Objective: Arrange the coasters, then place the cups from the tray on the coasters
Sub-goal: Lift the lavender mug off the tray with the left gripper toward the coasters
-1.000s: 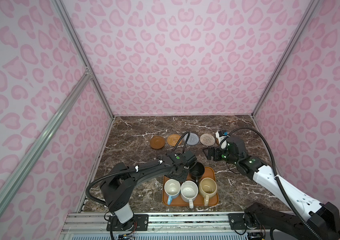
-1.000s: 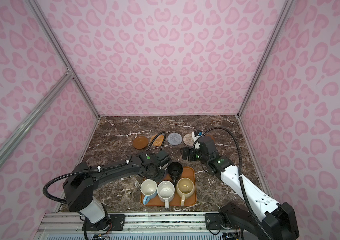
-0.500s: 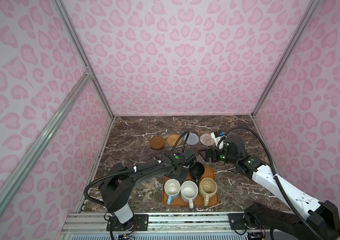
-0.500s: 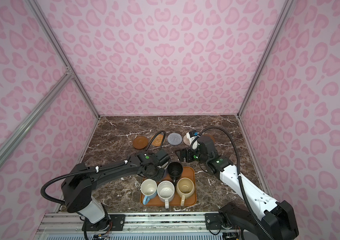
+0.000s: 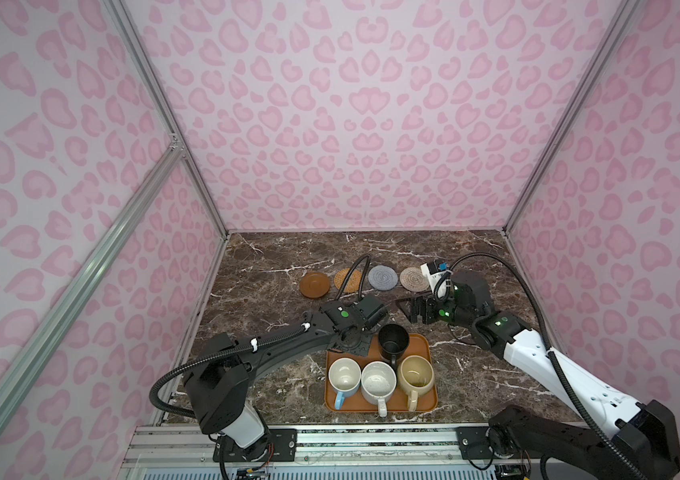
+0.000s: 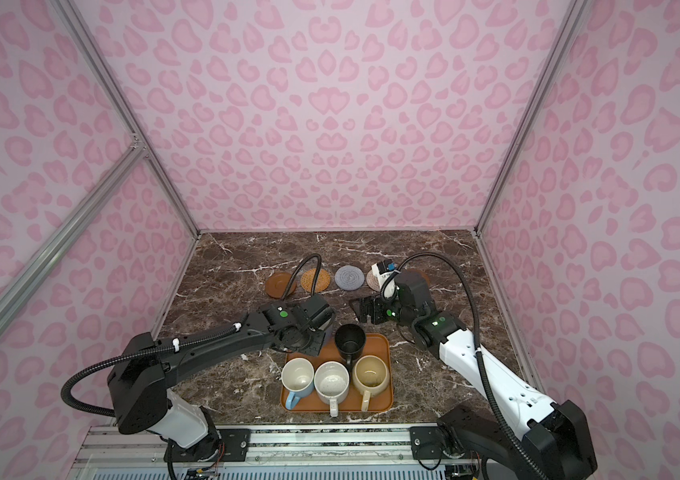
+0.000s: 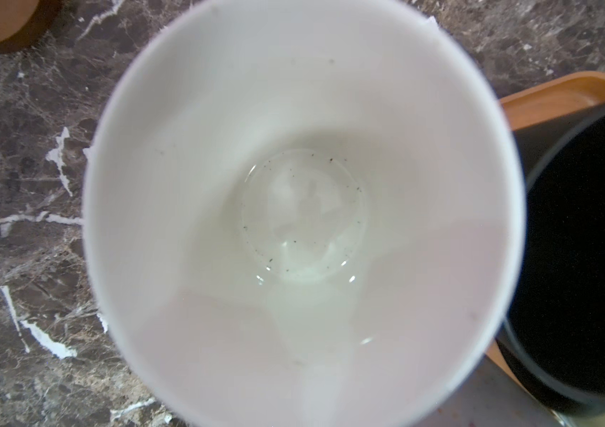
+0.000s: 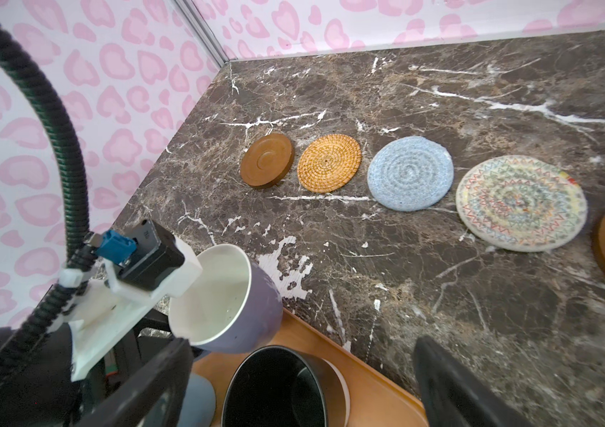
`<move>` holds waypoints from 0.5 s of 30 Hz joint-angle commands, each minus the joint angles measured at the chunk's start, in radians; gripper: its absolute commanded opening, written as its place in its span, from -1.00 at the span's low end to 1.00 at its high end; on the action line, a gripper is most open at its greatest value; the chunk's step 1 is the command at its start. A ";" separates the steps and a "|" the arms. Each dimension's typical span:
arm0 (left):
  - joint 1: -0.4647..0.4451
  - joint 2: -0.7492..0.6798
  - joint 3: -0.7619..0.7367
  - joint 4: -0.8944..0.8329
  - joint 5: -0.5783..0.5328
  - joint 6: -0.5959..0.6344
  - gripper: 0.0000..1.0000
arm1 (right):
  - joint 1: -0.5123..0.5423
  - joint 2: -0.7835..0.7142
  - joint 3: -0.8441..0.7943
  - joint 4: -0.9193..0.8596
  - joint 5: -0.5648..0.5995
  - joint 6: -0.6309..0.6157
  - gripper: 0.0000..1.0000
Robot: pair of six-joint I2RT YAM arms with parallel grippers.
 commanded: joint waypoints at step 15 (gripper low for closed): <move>0.107 -0.103 0.059 0.002 -0.111 0.004 -0.93 | 0.106 0.118 0.079 0.115 0.058 0.028 0.97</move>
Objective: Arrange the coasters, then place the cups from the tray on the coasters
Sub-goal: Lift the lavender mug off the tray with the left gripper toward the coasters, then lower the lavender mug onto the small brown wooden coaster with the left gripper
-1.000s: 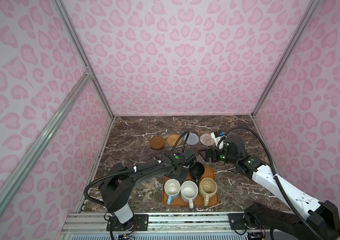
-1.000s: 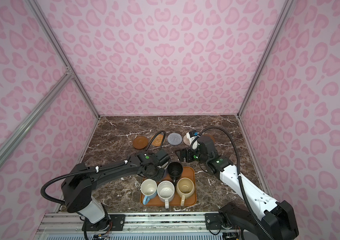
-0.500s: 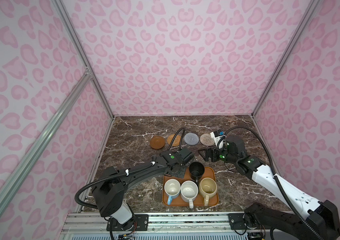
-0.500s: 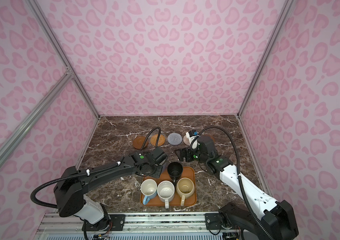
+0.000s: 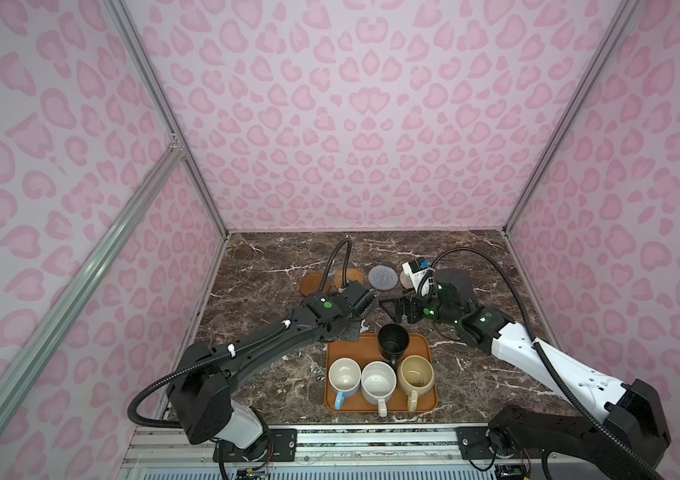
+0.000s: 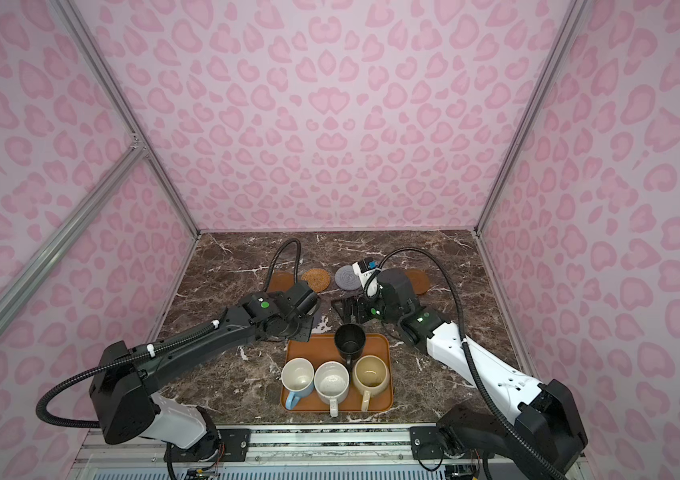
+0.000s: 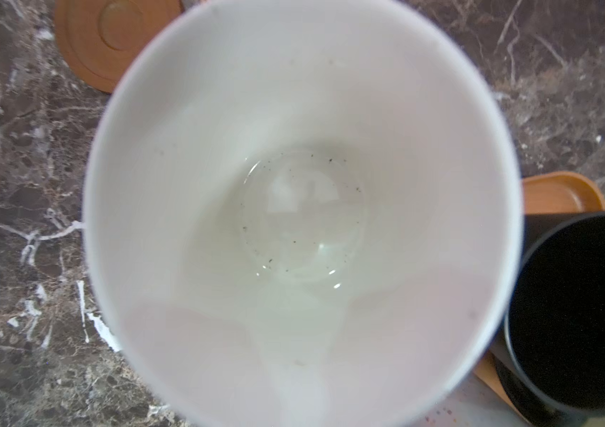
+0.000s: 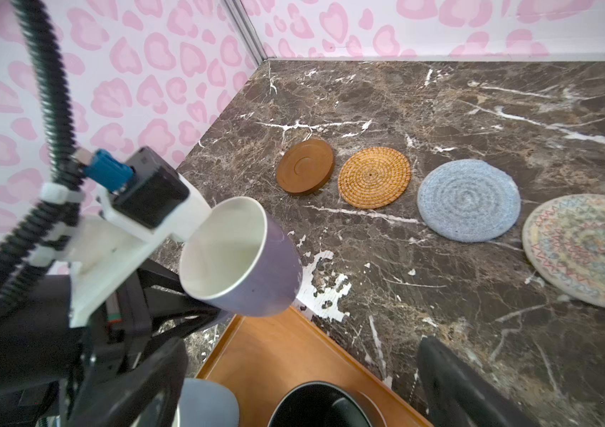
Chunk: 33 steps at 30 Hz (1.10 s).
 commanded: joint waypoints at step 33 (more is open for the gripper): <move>0.425 0.251 0.184 0.230 0.066 0.200 -0.93 | 0.040 0.568 0.491 0.033 0.009 0.040 0.97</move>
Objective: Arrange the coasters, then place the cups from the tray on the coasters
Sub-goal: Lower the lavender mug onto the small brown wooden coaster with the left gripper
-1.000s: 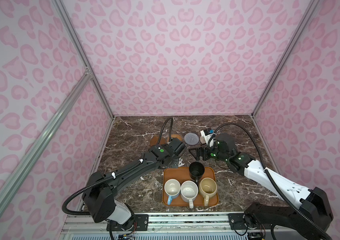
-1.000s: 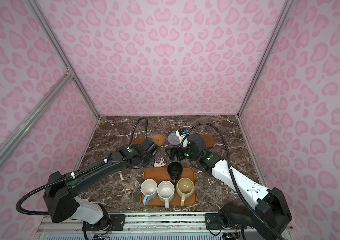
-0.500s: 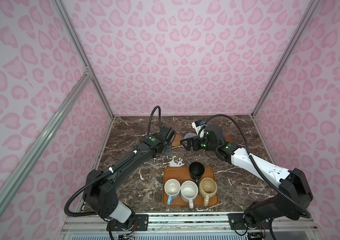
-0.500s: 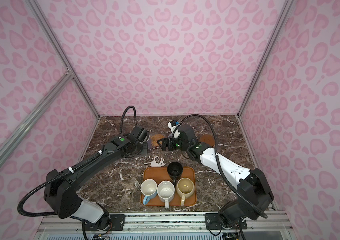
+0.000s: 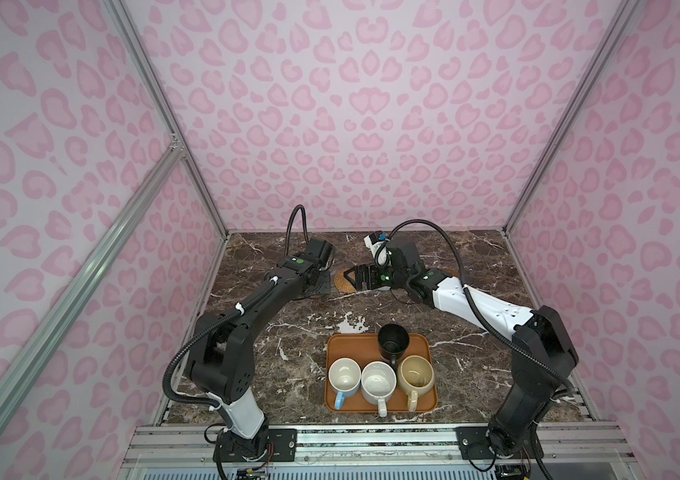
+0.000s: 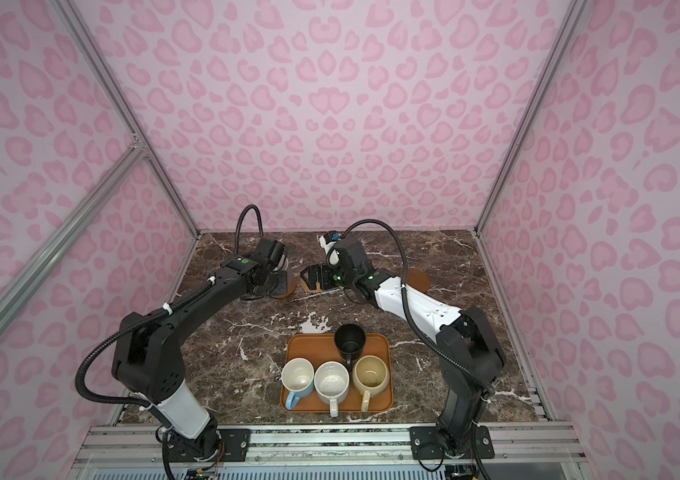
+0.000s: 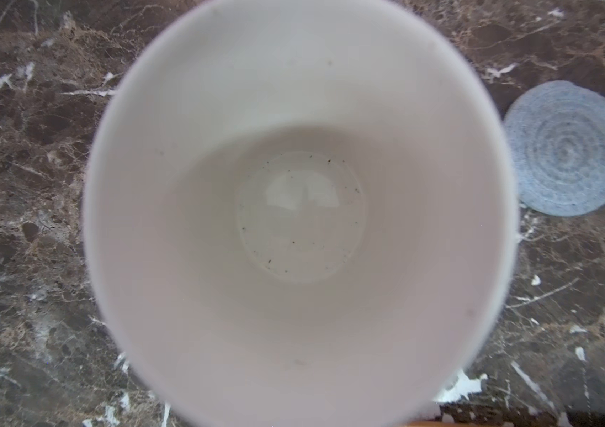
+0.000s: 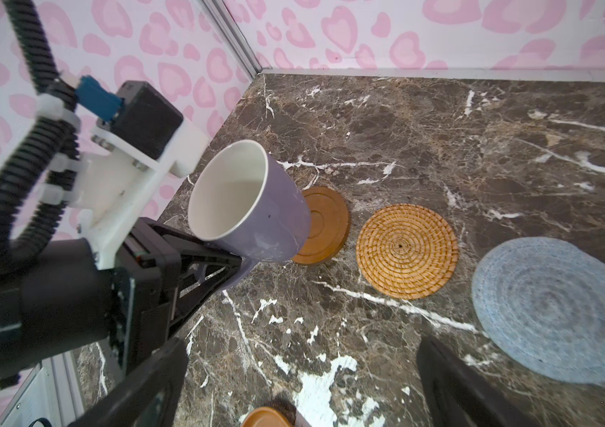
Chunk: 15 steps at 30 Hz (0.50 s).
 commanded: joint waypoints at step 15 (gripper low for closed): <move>0.068 0.170 0.048 0.116 0.021 0.041 -0.93 | 0.001 0.121 0.109 -0.083 -0.003 -0.044 0.98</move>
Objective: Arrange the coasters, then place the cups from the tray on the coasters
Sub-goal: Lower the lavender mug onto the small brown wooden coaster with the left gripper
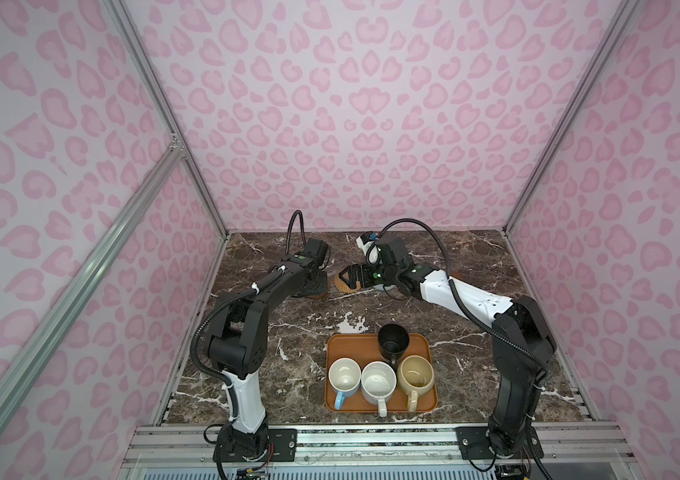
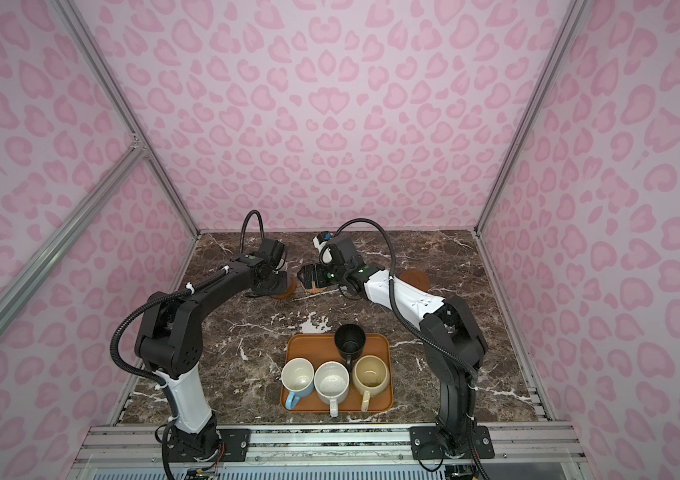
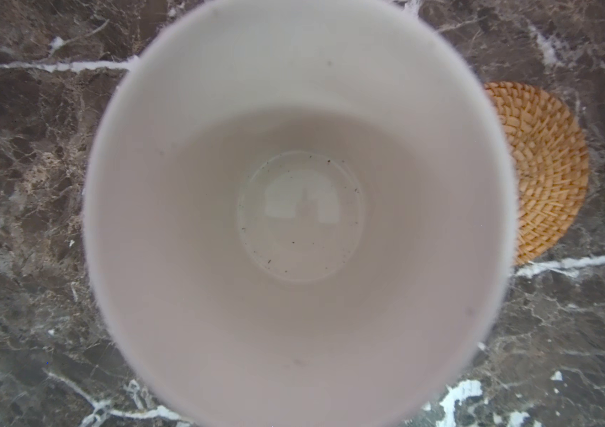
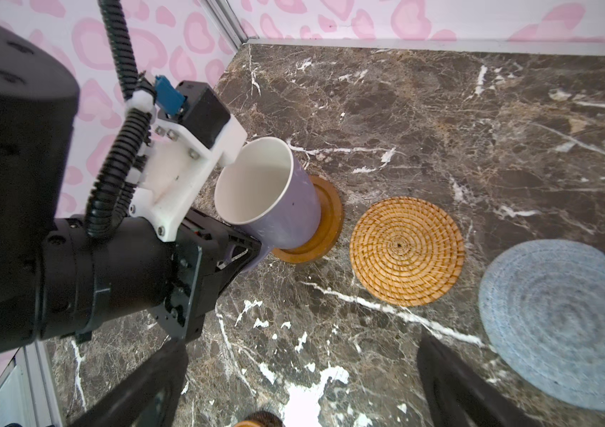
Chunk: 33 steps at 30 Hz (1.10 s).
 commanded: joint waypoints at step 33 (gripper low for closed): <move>0.013 0.028 -0.029 0.066 0.016 0.016 -0.32 | 0.001 0.047 0.066 -0.085 -0.017 -0.038 0.97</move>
